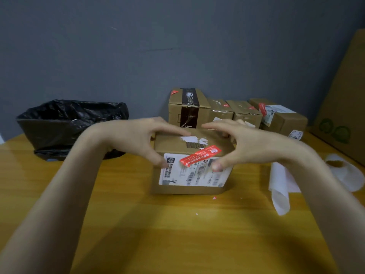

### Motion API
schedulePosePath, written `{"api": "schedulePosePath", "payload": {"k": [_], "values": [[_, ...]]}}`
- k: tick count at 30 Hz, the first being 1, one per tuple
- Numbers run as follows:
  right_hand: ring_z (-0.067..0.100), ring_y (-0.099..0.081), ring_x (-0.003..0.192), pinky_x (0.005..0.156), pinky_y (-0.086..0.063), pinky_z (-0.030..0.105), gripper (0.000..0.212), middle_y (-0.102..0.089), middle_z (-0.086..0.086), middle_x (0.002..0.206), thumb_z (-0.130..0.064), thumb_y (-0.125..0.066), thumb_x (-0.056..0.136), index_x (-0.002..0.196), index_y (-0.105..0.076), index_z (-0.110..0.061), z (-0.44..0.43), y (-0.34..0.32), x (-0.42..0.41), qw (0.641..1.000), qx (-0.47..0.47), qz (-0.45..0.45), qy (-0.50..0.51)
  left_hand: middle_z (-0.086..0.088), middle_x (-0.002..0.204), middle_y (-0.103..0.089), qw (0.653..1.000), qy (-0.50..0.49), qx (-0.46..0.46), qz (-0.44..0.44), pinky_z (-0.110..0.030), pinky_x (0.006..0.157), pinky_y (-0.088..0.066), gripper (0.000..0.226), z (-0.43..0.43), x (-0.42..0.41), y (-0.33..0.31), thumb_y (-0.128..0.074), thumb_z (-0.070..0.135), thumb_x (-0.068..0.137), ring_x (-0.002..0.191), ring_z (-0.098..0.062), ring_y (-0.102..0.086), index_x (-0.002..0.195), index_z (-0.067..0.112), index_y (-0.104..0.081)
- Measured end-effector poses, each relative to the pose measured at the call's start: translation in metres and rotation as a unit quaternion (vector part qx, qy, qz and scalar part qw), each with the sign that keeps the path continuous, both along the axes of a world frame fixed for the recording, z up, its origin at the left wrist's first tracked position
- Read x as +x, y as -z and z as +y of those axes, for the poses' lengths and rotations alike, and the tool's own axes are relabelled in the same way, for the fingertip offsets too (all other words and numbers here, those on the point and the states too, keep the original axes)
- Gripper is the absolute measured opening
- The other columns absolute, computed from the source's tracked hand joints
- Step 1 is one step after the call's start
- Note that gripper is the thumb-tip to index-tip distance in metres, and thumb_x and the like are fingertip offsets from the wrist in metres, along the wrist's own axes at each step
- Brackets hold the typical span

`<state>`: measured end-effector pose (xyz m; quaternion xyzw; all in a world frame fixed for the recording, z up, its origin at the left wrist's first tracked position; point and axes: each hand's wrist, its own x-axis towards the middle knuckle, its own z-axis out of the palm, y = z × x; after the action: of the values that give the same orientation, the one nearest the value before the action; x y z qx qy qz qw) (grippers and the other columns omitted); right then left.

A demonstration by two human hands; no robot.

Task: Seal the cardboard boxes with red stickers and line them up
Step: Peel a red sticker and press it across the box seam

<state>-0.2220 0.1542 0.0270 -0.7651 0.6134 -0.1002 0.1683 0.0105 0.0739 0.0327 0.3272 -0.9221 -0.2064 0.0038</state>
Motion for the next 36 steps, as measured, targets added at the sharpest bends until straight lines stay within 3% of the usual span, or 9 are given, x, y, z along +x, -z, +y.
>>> {"api": "schedulePosePath", "payload": {"k": [3,7,9,12,15,19,24,29,36], "values": [[0.002,-0.03,0.12,0.104,-0.031,0.027,0.104,-0.03,-0.02,0.133,-0.049,-0.076,0.063,0.145,-0.011,-0.04,0.002,0.002,0.001,0.998,0.056,-0.005,-0.003,0.027,0.115,-0.054,0.984,0.005,0.055,0.17,-0.014,0.076,-0.051,0.067,0.007,0.009,-0.012,-0.07,0.055,0.056,0.104,0.004,-0.057,0.118,0.063,-0.047],[0.002,-0.058,0.108,0.092,-0.045,0.019,0.118,-0.064,-0.011,0.118,-0.049,-0.071,0.058,0.148,0.002,-0.029,-0.003,0.012,0.01,0.979,0.16,-0.127,-0.011,0.02,0.095,-0.067,0.943,-0.114,0.02,0.311,-0.013,0.056,-0.049,0.041,0.012,-0.002,-0.012,-0.072,0.052,0.071,0.076,0.001,-0.068,0.109,0.047,-0.056],[0.006,-0.063,0.104,0.084,-0.05,0.017,0.117,-0.069,-0.006,0.112,-0.051,-0.065,0.058,0.148,0.007,-0.027,-0.004,0.018,0.017,0.964,0.195,-0.183,0.008,0.011,0.078,-0.07,0.944,-0.174,-0.064,0.273,-0.014,0.055,-0.046,0.027,0.009,-0.007,-0.008,-0.058,0.051,0.082,0.067,-0.003,-0.067,0.106,0.04,-0.056],[0.022,-0.067,0.101,0.076,-0.058,0.028,0.11,-0.068,0.007,0.114,-0.056,-0.066,0.058,0.146,-0.007,-0.027,-0.008,0.034,0.022,0.928,0.246,-0.275,0.052,0.008,0.099,-0.066,0.962,-0.211,-0.106,0.137,-0.023,0.072,-0.047,0.036,-0.001,-0.004,-0.002,-0.048,0.055,0.086,0.092,-0.009,-0.062,0.112,0.031,-0.06],[0.034,-0.067,0.096,0.075,-0.059,0.038,0.087,-0.064,0.022,0.115,-0.064,-0.068,0.065,0.133,-0.03,-0.026,-0.009,0.045,0.028,0.905,0.306,-0.287,0.065,0.013,0.123,-0.055,0.981,-0.192,0.0,-0.006,-0.037,0.092,-0.047,0.049,-0.008,-0.005,0.008,-0.047,0.056,0.086,0.116,-0.014,-0.052,0.13,0.035,-0.05],[0.035,-0.068,0.087,0.076,-0.058,0.034,0.065,-0.066,0.028,0.104,-0.062,-0.054,0.073,0.119,-0.052,-0.016,-0.005,0.046,0.034,0.907,0.339,-0.247,0.017,0.012,0.118,-0.057,0.985,-0.148,0.081,-0.026,-0.03,0.084,-0.053,0.053,-0.007,-0.012,0.016,-0.05,0.047,0.089,0.103,-0.009,-0.056,0.139,0.035,-0.039],[0.019,-0.07,0.078,0.072,-0.057,0.027,0.068,-0.072,0.014,0.091,-0.062,-0.05,0.066,0.113,-0.058,-0.014,-0.006,0.026,0.016,0.961,0.244,-0.133,0.002,0.008,0.134,-0.05,0.995,-0.087,0.049,-0.002,-0.028,0.098,-0.041,0.051,-0.013,-0.019,0.025,-0.046,0.04,0.093,0.117,-0.009,-0.047,0.142,0.031,-0.036],[0.008,-0.058,0.076,0.064,-0.047,0.016,0.004,-0.067,0.001,0.086,-0.02,-0.066,0.083,0.087,-0.066,-0.019,-0.018,0.029,0.002,0.975,-0.08,-0.203,0.029,0.008,0.126,-0.053,0.993,-0.073,0.056,0.072,-0.023,0.084,-0.048,0.043,-0.019,-0.026,0.036,-0.045,0.033,0.095,0.108,-0.006,-0.053,0.138,0.033,-0.041],[0.011,-0.057,0.092,0.081,-0.047,0.027,0.016,-0.064,-0.008,0.087,-0.011,-0.067,0.082,0.073,-0.068,-0.024,-0.031,0.046,0.011,0.963,-0.119,-0.24,0.012,0.01,0.129,-0.051,0.993,-0.059,0.054,0.085,-0.021,0.084,-0.047,0.042,-0.022,-0.027,0.039,-0.045,0.033,0.095,0.109,-0.004,-0.052,0.137,0.033,-0.043]]}}
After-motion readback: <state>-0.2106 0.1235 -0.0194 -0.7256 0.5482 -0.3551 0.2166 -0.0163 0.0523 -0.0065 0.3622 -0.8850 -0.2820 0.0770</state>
